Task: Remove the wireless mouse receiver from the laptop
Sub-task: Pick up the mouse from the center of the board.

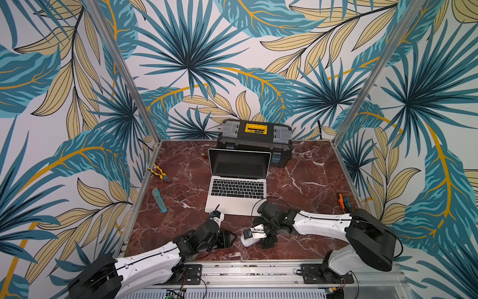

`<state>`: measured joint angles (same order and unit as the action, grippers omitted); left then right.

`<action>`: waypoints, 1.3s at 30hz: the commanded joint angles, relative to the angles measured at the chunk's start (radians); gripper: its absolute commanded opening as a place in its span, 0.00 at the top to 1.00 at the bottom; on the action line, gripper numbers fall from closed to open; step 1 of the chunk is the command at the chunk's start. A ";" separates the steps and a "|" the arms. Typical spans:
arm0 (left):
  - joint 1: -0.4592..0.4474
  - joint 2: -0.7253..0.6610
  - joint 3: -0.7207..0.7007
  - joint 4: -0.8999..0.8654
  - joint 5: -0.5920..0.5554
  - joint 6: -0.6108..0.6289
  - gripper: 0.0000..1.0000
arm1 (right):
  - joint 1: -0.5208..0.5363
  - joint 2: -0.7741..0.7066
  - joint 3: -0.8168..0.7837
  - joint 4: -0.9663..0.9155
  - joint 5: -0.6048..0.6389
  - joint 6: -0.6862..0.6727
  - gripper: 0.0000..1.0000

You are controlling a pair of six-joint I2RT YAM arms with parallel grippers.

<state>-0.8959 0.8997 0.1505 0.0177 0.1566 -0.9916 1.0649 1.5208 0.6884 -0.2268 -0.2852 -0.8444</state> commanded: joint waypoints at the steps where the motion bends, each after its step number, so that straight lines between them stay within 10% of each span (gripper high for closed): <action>1: -0.001 0.013 -0.019 -0.038 0.007 0.014 0.39 | -0.006 0.023 -0.007 0.017 -0.030 0.010 0.18; 21: 0.000 -0.045 -0.020 0.020 0.054 0.053 0.40 | -0.018 -0.078 -0.061 0.087 -0.054 0.130 0.43; 39: -0.001 -0.356 0.121 0.243 0.185 0.516 0.31 | -0.141 -0.468 -0.066 0.268 -0.320 0.473 0.42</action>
<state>-0.8959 0.5449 0.2604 0.1730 0.2897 -0.5865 0.9279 1.0889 0.6407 -0.0341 -0.5339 -0.4843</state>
